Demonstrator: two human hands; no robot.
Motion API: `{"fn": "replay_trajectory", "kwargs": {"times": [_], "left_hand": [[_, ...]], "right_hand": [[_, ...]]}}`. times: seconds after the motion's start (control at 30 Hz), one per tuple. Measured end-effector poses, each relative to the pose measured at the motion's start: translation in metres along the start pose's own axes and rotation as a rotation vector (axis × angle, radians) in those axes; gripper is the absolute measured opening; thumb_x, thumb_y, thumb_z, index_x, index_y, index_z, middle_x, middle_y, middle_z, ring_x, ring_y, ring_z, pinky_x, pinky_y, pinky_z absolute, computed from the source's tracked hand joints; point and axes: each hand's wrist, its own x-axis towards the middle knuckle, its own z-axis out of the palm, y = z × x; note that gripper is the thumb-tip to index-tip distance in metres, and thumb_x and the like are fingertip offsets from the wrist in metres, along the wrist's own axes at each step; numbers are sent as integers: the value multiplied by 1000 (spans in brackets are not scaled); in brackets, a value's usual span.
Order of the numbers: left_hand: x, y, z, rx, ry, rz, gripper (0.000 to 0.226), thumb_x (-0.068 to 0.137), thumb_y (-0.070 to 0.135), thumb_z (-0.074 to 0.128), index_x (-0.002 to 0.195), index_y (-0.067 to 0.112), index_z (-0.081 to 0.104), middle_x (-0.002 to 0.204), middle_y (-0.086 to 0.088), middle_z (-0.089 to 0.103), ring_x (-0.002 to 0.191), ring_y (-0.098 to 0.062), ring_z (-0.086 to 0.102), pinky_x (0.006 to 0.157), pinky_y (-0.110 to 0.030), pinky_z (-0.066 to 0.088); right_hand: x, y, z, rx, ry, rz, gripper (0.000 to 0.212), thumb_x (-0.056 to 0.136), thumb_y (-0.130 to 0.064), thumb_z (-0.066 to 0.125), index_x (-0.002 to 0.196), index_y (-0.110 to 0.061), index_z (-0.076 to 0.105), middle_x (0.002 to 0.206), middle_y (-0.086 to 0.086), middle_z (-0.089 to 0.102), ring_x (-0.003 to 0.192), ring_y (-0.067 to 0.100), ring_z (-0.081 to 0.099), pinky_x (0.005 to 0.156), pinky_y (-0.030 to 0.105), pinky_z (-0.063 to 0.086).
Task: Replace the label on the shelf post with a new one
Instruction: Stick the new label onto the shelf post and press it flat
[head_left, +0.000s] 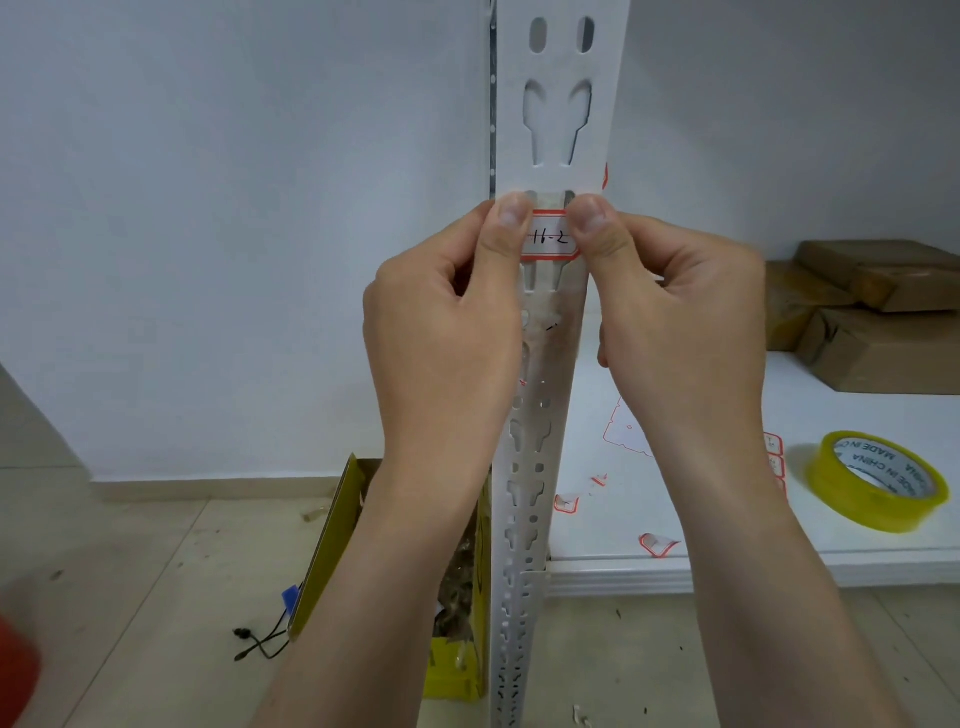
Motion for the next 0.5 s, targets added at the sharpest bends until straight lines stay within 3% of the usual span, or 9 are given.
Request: {"fn": "replay_trajectory", "kwargs": {"times": [0.1,0.23,0.3,0.37,0.43,0.5], "left_hand": [[1,2,-1,58,12,16,51,107,36,53,56,30,53,40,15,39,41,-4,35,45,-8,27],[3,-2,-3,55,36,4,60,109,37,49,51,25,36,42,11,35,44,-7,30,45,-14,25],[1,-4,-2,38,25,5,57,108,39,49,54,22,48,45,8,39,46,-7,33,45,-19,29],[0,-5,-2,5,-1,33,42,105,40,54,79,17,78,50,10,51,49,-10,43,47,-22,39],[0,-6,-3,3,3,50,34,103,40,58,108,16,83,59,12,67,55,-17,58,51,-23,49],[1,-7,-4,22,25,59,34,104,40,58,104,16,84,50,11,57,49,-14,47,46,-20,41]], "right_hand": [[1,1,-1,-25,-11,-17,25,103,-35,61,99,-22,82,44,-34,52,46,-12,57,47,2,38],[0,1,-2,-24,-22,-14,25,104,-34,61,99,-21,82,45,-35,53,48,-14,58,48,2,41],[-1,-1,-2,-17,-21,-9,24,104,-34,61,97,-23,81,46,-34,54,48,-13,59,48,2,41],[-2,-2,-1,2,-13,-4,25,104,-34,60,89,-28,78,45,-33,55,46,-11,59,47,3,40],[-3,-2,-1,41,2,12,28,103,-36,60,82,-29,76,45,-30,56,44,-9,59,47,3,40],[-3,-2,0,58,15,22,24,99,-41,65,89,-26,81,52,-28,62,47,-10,59,50,3,41]]}}
